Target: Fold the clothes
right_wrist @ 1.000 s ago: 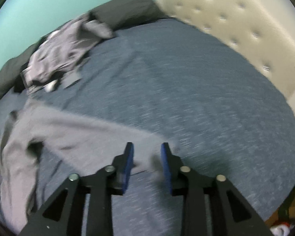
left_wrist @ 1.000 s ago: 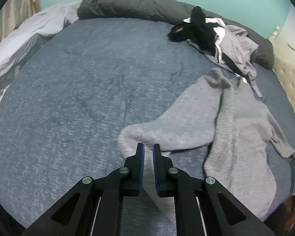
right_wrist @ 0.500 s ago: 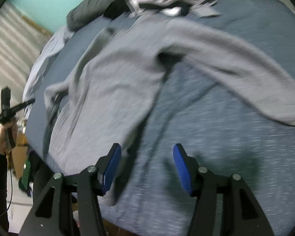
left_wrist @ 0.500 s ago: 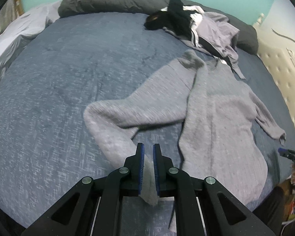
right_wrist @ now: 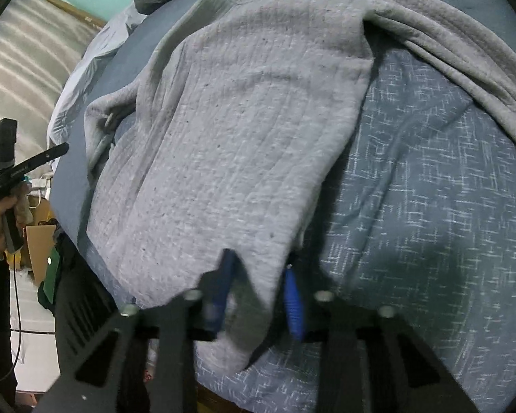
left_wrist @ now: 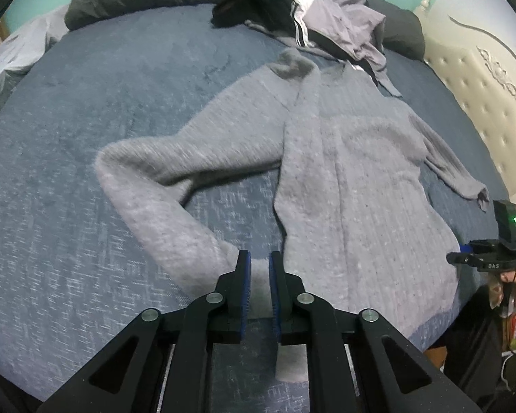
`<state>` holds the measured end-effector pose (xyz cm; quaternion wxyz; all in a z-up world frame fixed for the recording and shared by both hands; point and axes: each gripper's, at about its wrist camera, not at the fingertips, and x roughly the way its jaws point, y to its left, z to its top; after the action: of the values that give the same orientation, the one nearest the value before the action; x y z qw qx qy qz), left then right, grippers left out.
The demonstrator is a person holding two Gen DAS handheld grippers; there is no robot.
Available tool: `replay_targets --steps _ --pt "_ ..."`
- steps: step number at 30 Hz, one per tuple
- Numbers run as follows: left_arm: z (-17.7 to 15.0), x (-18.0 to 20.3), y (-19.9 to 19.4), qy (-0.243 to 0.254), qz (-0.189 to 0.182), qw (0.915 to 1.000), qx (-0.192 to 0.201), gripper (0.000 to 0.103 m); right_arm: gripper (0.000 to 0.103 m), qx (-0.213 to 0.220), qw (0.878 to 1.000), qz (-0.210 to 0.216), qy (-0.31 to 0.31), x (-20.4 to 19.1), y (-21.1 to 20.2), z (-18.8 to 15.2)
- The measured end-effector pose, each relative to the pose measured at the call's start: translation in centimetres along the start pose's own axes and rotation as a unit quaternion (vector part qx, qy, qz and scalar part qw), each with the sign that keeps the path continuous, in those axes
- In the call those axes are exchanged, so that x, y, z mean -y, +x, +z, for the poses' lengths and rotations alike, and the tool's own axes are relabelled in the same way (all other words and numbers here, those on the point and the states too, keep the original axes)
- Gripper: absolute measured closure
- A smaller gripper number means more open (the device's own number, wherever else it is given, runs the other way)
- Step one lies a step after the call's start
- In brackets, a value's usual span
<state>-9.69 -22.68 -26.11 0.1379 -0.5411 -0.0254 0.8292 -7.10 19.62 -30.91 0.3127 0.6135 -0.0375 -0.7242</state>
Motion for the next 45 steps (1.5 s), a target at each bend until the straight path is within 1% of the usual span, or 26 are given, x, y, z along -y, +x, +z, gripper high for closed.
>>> replay_targets --steps 1,3,11,16,19,23,26,32,35,40,42,45 --pt "-0.2 0.2 0.3 0.001 -0.002 1.0 -0.003 0.081 0.09 0.005 1.0 -0.001 -0.004 -0.1 -0.2 0.0" --pt "-0.4 0.5 0.9 0.004 -0.006 0.9999 -0.01 0.08 0.094 0.016 1.0 0.003 -0.007 0.0 -0.8 0.0" --pt "-0.8 1.8 2.4 0.009 -0.022 0.9995 -0.022 0.08 0.097 0.049 0.999 0.006 -0.011 0.2 -3.3 0.2" --pt "-1.0 2.9 2.9 0.022 -0.029 0.9989 -0.03 0.08 0.098 0.076 0.997 0.004 -0.014 0.4 -6.0 0.6" --pt "-1.1 3.4 3.2 0.025 -0.037 0.9984 -0.034 0.08 0.098 0.091 0.996 -0.006 -0.013 1.0 -7.9 0.7" --pt "-1.4 4.0 4.0 0.026 -0.048 0.9977 -0.04 0.08 0.098 0.104 0.994 -0.026 0.002 3.0 -10.1 0.2" --pt "-1.5 4.6 4.7 0.028 -0.059 0.9967 -0.048 0.08 0.098 0.107 0.993 -0.04 0.016 4.7 -11.0 -0.3" --pt "-1.7 6.2 6.1 0.039 -0.076 0.9944 -0.062 0.08 0.1 0.103 0.991 -0.079 0.034 7.5 -10.8 -1.0" --pt "-1.9 6.9 6.6 0.047 -0.083 0.9931 -0.068 0.08 0.1 0.104 0.99 -0.081 0.053 9.0 -10.8 -1.3" --pt "-2.1 7.2 7.7 0.04 -0.096 0.9913 -0.081 0.08 0.101 0.105 0.989 -0.094 0.046 8.8 -10.4 -1.7" --pt "-2.3 7.2 7.8 0.043 -0.093 0.9911 -0.085 0.08 0.101 0.108 0.987 -0.109 0.049 9.2 -10.4 -1.6" --pt "-2.8 7.3 8.1 0.044 -0.094 0.9903 -0.091 0.08 0.101 0.119 0.981 -0.139 0.064 10.0 -10.5 -1.8"
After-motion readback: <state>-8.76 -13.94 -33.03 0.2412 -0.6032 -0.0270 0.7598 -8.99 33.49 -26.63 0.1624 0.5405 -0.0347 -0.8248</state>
